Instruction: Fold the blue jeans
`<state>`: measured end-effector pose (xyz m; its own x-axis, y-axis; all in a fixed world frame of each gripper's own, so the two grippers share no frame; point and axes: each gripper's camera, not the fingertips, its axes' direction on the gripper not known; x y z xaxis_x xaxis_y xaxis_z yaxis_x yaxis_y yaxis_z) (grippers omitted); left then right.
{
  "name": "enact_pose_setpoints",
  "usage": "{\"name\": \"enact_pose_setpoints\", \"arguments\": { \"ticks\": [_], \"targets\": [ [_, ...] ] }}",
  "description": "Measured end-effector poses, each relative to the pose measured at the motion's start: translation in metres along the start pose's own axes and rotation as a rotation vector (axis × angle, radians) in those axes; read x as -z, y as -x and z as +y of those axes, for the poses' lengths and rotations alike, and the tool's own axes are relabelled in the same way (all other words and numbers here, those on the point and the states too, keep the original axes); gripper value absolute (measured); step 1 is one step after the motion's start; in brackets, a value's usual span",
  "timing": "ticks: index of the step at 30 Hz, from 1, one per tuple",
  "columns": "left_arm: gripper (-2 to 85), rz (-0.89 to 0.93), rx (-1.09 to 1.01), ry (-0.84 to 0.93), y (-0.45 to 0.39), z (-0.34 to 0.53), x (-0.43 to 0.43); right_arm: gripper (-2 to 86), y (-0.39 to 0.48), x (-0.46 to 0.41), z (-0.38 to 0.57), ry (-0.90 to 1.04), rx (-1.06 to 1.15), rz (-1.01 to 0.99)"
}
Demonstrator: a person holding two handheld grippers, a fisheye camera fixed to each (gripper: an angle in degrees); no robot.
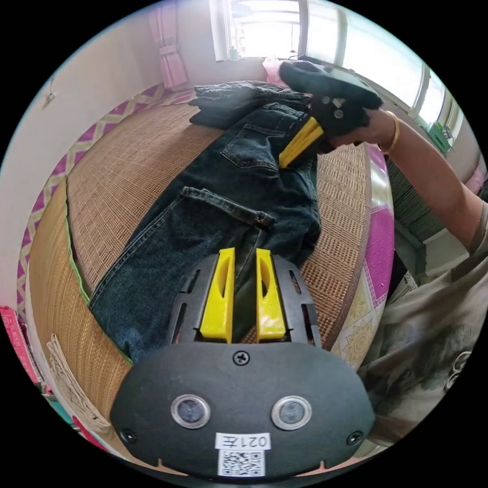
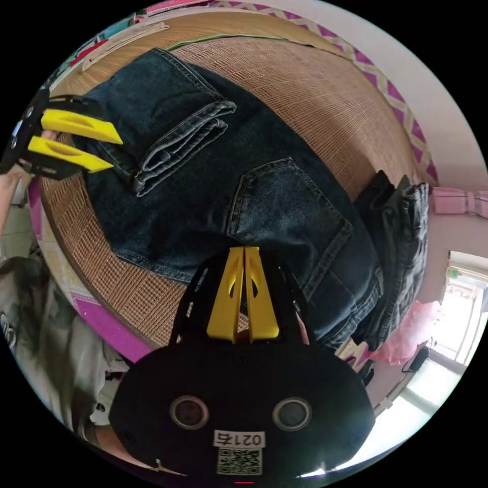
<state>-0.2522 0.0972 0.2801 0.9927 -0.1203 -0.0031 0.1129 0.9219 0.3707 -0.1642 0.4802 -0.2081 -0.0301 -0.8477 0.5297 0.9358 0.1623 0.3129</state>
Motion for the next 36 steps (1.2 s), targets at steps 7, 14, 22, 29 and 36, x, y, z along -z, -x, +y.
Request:
{"name": "enact_pose_setpoints", "arguments": {
  "ticks": [7,14,22,29,36],
  "targets": [
    [6.7,-0.043,-0.025,0.017,0.011,0.019,-0.009,-1.0,-0.05,0.001,-0.028,0.019,-0.001,-0.207],
    [2.1,0.034,-0.041,0.026,0.041,0.069,-0.027,-0.8,-0.055,-0.003,-0.023,-0.034,-0.017,-0.208],
    [-0.9,0.154,0.275,-0.329,0.157,0.22,0.086,-0.7,-0.051,-0.013,-0.006,-0.046,-0.019,-0.191],
    [-0.9,0.027,0.644,-0.653,0.292,0.518,0.275,-0.6,-0.051,-0.028,0.054,-0.253,-0.113,-0.221],
    [-0.9,-0.101,1.127,-0.667,0.363,0.844,0.285,-0.6,-0.056,-0.036,0.176,-0.647,-0.403,-0.403]
  ]
}}
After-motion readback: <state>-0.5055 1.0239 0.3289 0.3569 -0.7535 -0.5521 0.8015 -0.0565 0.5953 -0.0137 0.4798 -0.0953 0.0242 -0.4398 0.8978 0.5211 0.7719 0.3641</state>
